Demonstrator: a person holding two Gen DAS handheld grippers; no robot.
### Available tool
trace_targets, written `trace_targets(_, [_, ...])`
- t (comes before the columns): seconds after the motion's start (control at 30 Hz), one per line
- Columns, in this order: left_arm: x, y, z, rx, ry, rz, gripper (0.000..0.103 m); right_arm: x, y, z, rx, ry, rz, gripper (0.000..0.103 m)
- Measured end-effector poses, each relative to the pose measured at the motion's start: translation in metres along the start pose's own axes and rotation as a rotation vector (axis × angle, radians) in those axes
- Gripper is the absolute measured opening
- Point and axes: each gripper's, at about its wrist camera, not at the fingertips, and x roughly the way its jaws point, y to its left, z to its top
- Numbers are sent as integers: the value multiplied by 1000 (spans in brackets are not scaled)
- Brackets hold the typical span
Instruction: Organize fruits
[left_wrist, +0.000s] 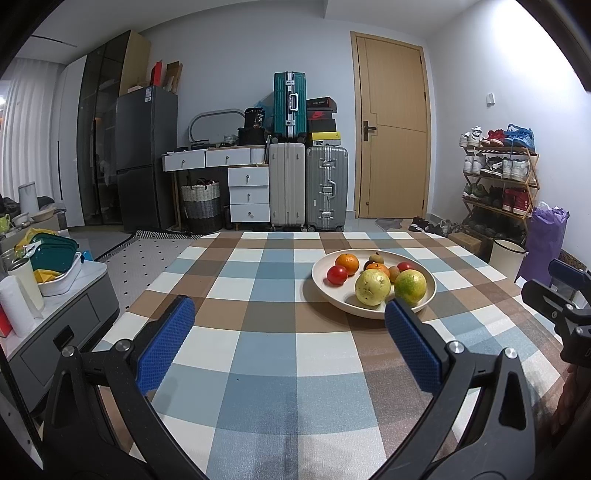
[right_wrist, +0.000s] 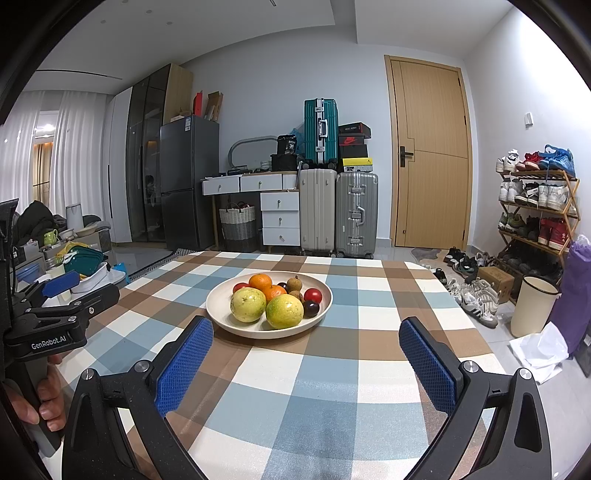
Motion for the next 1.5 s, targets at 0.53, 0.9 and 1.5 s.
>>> trace_targets(0.53, [2,-1,-2,-2,2,9,103,0,0,0,0,-1,0,103])
trace_targets(0.9, [1,-1,-2,-2,1,12,103,0,0,0,0,0,0,103])
trace_targets(1.5, [1,2,0,-1,-5,14,103,0,0,-1,1,0,0,103])
